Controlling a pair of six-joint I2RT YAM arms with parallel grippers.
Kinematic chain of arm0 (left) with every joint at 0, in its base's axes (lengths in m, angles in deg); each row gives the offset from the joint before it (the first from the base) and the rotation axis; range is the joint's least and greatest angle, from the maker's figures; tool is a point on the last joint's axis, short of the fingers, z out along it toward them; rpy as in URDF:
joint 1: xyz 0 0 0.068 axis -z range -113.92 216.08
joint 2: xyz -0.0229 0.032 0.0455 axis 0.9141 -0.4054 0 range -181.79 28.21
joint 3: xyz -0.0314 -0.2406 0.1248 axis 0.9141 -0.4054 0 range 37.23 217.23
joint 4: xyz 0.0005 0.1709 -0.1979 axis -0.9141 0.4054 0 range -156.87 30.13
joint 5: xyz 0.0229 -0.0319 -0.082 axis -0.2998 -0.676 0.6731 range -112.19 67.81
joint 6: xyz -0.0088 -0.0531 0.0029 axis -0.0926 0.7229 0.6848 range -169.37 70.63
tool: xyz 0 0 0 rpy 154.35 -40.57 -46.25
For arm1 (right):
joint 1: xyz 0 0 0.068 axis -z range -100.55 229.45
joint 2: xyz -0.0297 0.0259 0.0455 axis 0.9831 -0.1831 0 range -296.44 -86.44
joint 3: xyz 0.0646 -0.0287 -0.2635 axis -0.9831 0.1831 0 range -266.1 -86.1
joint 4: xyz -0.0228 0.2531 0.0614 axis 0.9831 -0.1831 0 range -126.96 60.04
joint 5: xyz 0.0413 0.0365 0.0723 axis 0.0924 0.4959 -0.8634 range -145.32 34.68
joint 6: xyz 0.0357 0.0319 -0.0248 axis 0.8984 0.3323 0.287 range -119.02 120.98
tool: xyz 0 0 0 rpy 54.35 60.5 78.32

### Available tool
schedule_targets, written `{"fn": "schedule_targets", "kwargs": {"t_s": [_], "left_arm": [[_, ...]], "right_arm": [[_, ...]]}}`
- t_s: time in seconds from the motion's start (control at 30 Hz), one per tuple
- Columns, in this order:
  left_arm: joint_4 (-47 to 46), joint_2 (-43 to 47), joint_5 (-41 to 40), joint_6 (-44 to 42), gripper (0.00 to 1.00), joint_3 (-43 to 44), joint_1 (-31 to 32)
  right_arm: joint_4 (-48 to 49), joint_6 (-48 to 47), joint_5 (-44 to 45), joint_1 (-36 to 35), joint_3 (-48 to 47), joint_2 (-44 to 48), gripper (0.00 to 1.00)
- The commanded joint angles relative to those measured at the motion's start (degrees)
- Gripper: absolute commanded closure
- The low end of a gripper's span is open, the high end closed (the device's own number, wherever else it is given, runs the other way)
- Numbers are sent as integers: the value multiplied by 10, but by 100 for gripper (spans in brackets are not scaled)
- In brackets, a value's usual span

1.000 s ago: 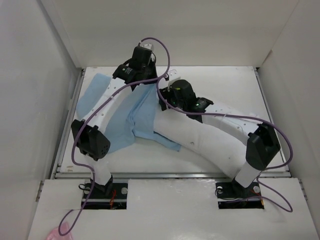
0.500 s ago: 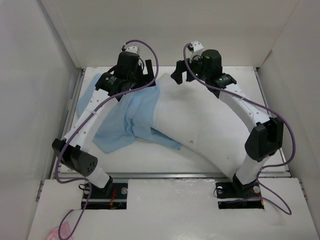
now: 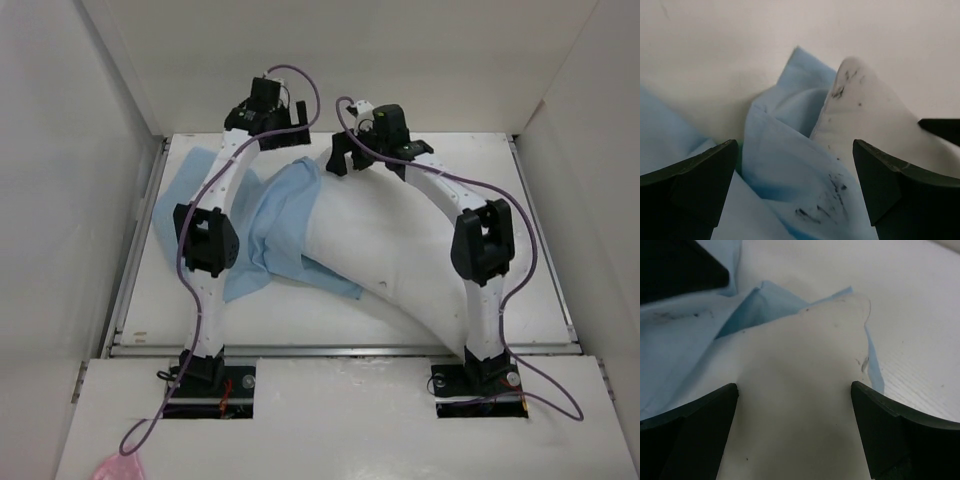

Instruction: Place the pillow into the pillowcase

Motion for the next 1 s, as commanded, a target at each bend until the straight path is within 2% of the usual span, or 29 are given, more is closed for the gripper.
{"fn": "schedule_targets", "kwargs": {"t_s": [0.0, 0.13, 0.17, 0.2, 0.23, 0.3, 0.43, 0.47, 0.53, 0.63, 0.73, 0.87, 0.93, 0.97], "left_arm": [[26, -4, 133, -34, 0, -19, -3], [-2, 41, 153, -67, 1, -129, 2], [-2, 42, 158, -67, 9, -146, 2], [-2, 48, 159, -67, 29, -164, 2], [-2, 48, 159, -67, 99, -164, 2], [8, 48, 153, -67, 100, -164, 2], [-9, 48, 146, -54, 100, -129, -3], [-9, 48, 139, -54, 100, -117, -3], [-3, 48, 123, -43, 100, -87, -3], [-3, 63, 98, -36, 100, -87, -15], [-17, 88, 87, -30, 100, -93, -20], [-18, 88, 87, -18, 100, -92, -26], [-28, 93, 95, -18, 100, -85, -26], [-34, 93, 104, -11, 100, -77, -26]], "right_arm": [[-18, 5, -10, 2, -24, 2, 0], [-13, 5, -15, 2, -3, 2, 0], [-13, 5, -9, 2, 3, 2, 0], [-13, 5, -9, 2, 3, -4, 0], [-13, 5, -9, 2, 9, -4, 4], [-13, 5, -24, 2, 15, -4, 16], [-40, -19, -75, 2, 8, -21, 69], [-40, -28, -89, 2, 8, -21, 100], [-27, -36, -127, 2, 28, -3, 100], [21, -45, -141, 2, 83, 44, 100], [123, -38, -162, 2, 154, 149, 100], [196, -38, -198, 2, 232, 215, 100], [212, -38, -227, 2, 249, 237, 100], [218, -38, -274, 2, 254, 237, 100]]}}
